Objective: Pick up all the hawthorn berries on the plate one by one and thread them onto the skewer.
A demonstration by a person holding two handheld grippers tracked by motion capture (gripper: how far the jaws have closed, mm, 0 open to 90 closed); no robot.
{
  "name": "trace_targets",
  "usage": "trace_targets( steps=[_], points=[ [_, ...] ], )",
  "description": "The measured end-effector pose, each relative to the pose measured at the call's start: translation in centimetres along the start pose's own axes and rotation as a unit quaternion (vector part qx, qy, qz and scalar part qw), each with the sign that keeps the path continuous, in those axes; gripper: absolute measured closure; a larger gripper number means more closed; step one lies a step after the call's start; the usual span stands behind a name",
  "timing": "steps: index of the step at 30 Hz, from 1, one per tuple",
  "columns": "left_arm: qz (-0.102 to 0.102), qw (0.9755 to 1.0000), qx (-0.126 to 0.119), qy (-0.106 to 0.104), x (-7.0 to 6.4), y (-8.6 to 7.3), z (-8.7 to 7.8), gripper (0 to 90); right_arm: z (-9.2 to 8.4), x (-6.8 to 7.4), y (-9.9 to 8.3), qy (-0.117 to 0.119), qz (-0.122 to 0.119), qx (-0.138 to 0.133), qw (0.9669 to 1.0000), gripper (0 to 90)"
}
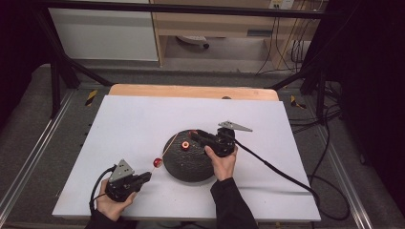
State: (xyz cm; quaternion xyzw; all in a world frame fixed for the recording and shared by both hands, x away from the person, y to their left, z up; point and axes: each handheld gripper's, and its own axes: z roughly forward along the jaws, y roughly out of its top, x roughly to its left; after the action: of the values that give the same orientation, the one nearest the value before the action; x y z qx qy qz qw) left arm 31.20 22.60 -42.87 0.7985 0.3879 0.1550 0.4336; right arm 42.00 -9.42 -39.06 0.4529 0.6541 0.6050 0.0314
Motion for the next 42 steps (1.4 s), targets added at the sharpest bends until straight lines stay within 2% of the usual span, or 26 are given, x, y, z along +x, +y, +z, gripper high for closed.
trace_targets(
  steps=[4,5,7,11,13,16,21,29,42],
  points=[
    [0.0,1.0,-0.002,-0.002,-0.2,0.1,0.0,88.3,0.1,0.1,-0.2,0.0,0.004,-0.029,0.9996,61.1],
    [0.001,1.0,-0.003,-0.002,-0.3,0.1,0.0,88.3,0.1,0.1,-0.2,0.0,0.004,-0.029,0.9996,61.1],
    [-0.001,1.0,-0.005,-0.002,-0.4,0.1,0.0,88.3,0.3,0.1,-0.2,0.003,0.009,-0.052,0.9986,61.2],
    [-0.012,0.9998,-0.014,-0.009,-0.6,0.3,0.0,88.3,0.4,0.1,-0.1,0.003,0.012,-0.071,0.9974,61.2],
    [-0.015,0.9997,-0.014,-0.009,-0.7,0.3,0.0,88.3,0.5,0.0,0.0,0.005,0.011,-0.092,0.9957,61.2],
    [-0.018,0.9996,-0.017,-0.013,-0.9,0.4,0.1,88.3,0.6,-0.1,0.0,0.007,0.013,-0.101,0.9947,61.2],
    [-0.012,0.9997,-0.016,-0.016,-1.2,0.5,0.3,88.3,0.9,-0.4,0.0,0.011,0.009,-0.112,0.9936,61.2],
    [-0.013,0.9995,-0.015,-0.025,-1.7,0.8,0.7,88.3,1.1,-0.5,-0.3,0.018,-0.001,-0.121,0.9925,61.3],
    [-0.014,0.9995,-0.018,-0.024,-2.0,0.8,1.1,88.3,1.3,-0.2,-0.9,0.024,0.009,-0.129,0.9913,61.3]
  ],
)
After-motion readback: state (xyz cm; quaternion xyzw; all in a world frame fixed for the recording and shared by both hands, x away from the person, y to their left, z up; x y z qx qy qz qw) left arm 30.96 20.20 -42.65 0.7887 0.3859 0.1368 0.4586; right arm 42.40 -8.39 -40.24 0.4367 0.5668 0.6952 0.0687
